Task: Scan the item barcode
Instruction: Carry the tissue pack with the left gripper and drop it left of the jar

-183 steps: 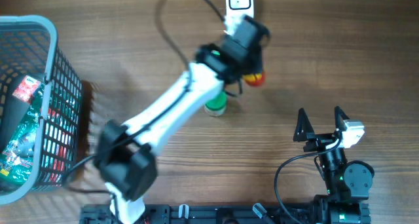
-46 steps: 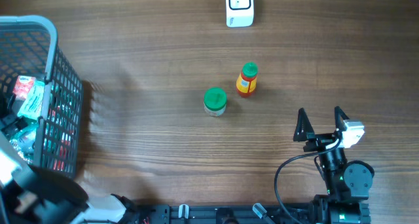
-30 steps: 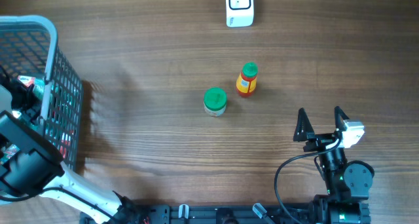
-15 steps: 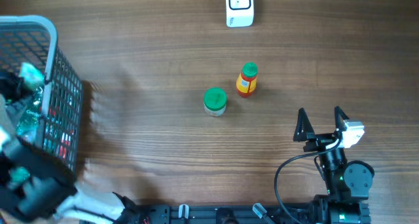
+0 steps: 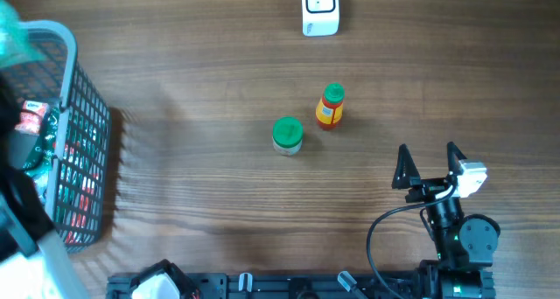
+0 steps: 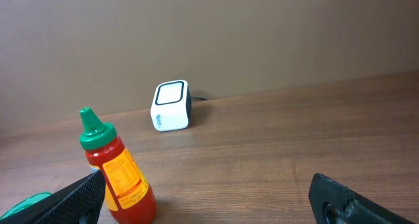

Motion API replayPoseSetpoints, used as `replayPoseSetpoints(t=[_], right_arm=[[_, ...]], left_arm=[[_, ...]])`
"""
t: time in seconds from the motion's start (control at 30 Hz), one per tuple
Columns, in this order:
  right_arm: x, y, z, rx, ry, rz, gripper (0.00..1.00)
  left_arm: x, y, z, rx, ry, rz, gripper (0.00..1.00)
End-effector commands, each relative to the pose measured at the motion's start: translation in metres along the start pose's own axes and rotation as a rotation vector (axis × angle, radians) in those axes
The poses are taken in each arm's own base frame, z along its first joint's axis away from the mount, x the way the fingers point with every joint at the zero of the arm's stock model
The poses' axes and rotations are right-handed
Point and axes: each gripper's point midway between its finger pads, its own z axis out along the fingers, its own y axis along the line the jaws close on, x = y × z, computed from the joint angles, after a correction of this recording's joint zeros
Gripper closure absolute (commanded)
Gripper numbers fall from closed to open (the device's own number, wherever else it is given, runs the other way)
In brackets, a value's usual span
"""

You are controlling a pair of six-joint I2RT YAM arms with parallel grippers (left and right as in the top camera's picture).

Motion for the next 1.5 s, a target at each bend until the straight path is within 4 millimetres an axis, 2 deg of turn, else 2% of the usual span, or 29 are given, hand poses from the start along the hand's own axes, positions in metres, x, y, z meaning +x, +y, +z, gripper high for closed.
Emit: replayPoseSetpoints(t=[0.0, 0.1, 0.13, 0.17, 0.23, 0.3, 0.33, 0.4, 0.47, 0.7, 0.77, 0.83, 0.87, 0.9, 0.93, 1.07, 1.1, 1.2, 1.23, 1.27, 1.33, 1.37, 1.47], right_arm=[[-0.001, -0.005, 0.000, 0.024, -0.006, 0.012, 0.00], [-0.001, -0.005, 0.000, 0.024, -0.006, 0.012, 0.00], [-0.001, -0.005, 0.000, 0.024, -0.006, 0.012, 0.00], [-0.001, -0.005, 0.000, 0.024, -0.006, 0.012, 0.00], [-0.001, -0.005, 0.000, 0.024, -0.006, 0.012, 0.00], [-0.001, -0.005, 0.000, 0.024, -0.006, 0.012, 0.00], [-0.001, -0.005, 0.000, 0.024, -0.006, 0.012, 0.00], [-0.001, -0.005, 0.000, 0.024, -0.006, 0.012, 0.00], [-0.001, -0.005, 0.000, 0.024, -0.006, 0.012, 0.00], [-0.001, -0.005, 0.000, 0.024, -0.006, 0.012, 0.00], [-0.001, -0.005, 0.000, 0.024, -0.006, 0.012, 0.00], [-0.001, -0.005, 0.000, 0.024, -0.006, 0.012, 0.00], [-0.001, -0.005, 0.000, 0.024, -0.006, 0.011, 0.00], [-0.001, -0.005, 0.000, 0.024, -0.006, 0.012, 0.00], [-0.001, -0.005, 0.000, 0.024, -0.006, 0.012, 0.00], [-0.001, -0.005, 0.000, 0.024, -0.006, 0.012, 0.00], [-0.001, -0.005, 0.000, 0.024, -0.006, 0.011, 0.00], [-0.001, -0.005, 0.000, 0.024, -0.006, 0.012, 0.00], [-0.001, -0.005, 0.000, 0.024, -0.006, 0.012, 0.00], [-0.001, -0.005, 0.000, 0.024, -0.006, 0.011, 0.00], [-0.001, -0.005, 0.000, 0.024, -0.006, 0.012, 0.00], [-0.001, -0.005, 0.000, 0.024, -0.006, 0.012, 0.00], [-0.001, -0.005, 0.000, 0.024, -0.006, 0.012, 0.00]], left_arm=[[0.060, -0.018, -0.021, 0.074, 0.183, 0.224, 0.70], [0.120, -0.002, -0.031, 0.042, 0.393, 0.345, 0.71], [0.149, 0.015, -0.032, -0.007, 0.497, 0.414, 0.72], [0.167, 0.031, -0.032, -0.061, 0.561, 0.458, 0.72], [0.192, 0.061, -0.031, -0.173, 0.646, 0.523, 0.72], [0.220, 0.101, -0.032, -0.328, 0.749, 0.615, 0.72], [0.231, 0.122, -0.032, -0.417, 0.789, 0.662, 0.72], [0.247, 0.152, -0.032, -0.541, 0.846, 0.731, 0.72], [0.271, 0.186, -0.029, -0.667, 0.914, 0.811, 0.73], [0.357, 0.284, -0.011, -0.900, 1.087, 0.984, 0.73], [0.367, 0.306, -0.007, -0.949, 1.094, 1.020, 0.73], [0.367, 0.319, -0.004, -0.986, 1.083, 1.048, 0.67], [0.366, 0.322, -0.003, -0.997, 1.077, 1.058, 0.52], [0.364, 0.322, -0.001, -0.998, 1.065, 1.065, 0.44], [0.363, 0.318, 0.000, -0.988, 1.058, 1.065, 0.39], [0.360, 0.282, 0.007, -0.880, 1.062, 1.084, 0.09], [0.356, 0.264, 0.010, -0.837, 1.054, 1.085, 0.03], [0.326, 0.204, 0.025, -0.755, 0.931, 1.062, 0.01], [0.311, 0.183, 0.030, -0.727, 0.879, 1.046, 0.00], [0.283, 0.149, 0.037, -0.675, 0.789, 1.002, 0.00], [0.248, 0.115, 0.043, -0.610, 0.687, 0.926, 0.00], [0.222, 0.097, 0.044, -0.581, 0.618, 0.860, 0.00], [0.149, 0.074, 0.043, -0.568, 0.419, 0.672, 0.00]])
